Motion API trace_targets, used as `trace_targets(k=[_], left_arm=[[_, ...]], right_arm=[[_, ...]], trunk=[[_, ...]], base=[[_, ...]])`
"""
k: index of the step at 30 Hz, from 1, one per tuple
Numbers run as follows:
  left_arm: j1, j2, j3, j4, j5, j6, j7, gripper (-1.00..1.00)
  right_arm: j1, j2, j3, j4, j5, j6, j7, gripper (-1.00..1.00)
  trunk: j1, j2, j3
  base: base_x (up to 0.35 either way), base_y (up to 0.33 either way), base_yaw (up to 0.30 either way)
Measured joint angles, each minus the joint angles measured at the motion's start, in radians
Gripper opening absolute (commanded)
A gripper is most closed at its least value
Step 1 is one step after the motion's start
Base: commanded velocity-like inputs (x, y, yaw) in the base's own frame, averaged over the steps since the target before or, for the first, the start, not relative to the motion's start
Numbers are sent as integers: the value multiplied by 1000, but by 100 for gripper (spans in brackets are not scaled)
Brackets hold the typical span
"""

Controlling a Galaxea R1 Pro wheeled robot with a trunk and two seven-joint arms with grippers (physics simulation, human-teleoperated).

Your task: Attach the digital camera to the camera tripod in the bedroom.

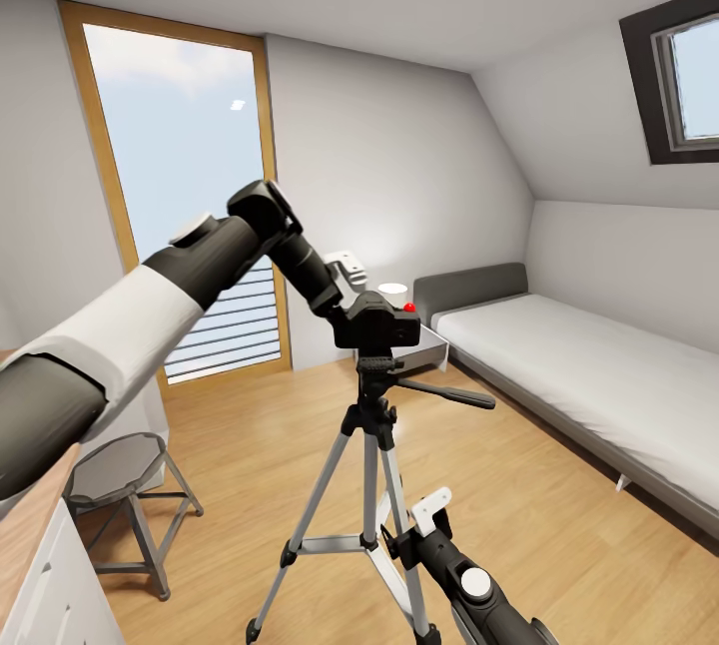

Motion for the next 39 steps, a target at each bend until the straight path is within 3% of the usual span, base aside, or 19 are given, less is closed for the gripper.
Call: trace_targets(k=[15,29,39], left_arm=[[0,34,21,-5,3,0,0,100],[0,52,113,-6,4,0,0,100],[0,93,176,-16,4,0,0,100]], right_arm=[[0,0,0,25,0,-1,0,100],[0,0,0,35,0,-11,0,100],[0,0,4,38,0,-77,1,100]], trunk=[[0,0,0],[0,0,0],[0,0,0]], base=[[0,0,0],[0,0,0],[0,0,0]])
